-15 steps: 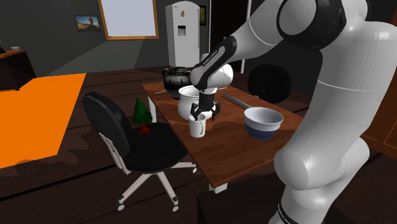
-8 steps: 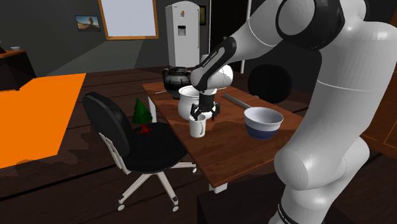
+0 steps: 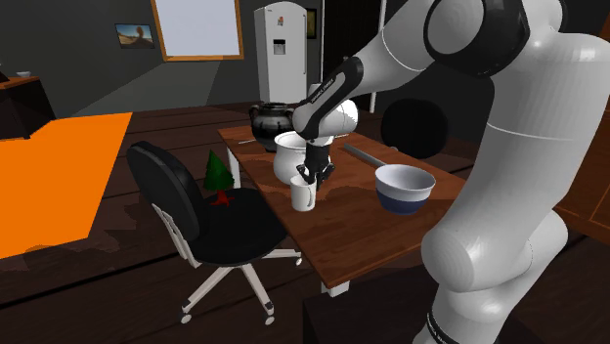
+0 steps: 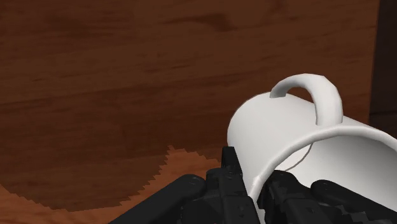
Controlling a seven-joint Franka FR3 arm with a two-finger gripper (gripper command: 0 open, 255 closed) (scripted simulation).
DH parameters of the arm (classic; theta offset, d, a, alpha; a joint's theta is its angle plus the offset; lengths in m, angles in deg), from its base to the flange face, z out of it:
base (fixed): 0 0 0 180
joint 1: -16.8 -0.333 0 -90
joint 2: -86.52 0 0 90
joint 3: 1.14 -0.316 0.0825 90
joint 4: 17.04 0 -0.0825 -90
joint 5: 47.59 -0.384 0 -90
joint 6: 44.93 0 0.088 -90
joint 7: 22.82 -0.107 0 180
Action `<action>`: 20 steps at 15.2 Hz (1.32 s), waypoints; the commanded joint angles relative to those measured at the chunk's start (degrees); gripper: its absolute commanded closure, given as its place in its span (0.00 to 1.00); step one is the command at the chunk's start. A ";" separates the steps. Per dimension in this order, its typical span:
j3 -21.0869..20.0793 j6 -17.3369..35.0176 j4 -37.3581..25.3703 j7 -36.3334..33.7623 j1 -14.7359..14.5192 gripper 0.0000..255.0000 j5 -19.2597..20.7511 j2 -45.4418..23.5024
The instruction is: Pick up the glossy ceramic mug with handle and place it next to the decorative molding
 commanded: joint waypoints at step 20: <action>0.25 -13.83 -7.12 0.10 0.15 1.00 -0.64 6.76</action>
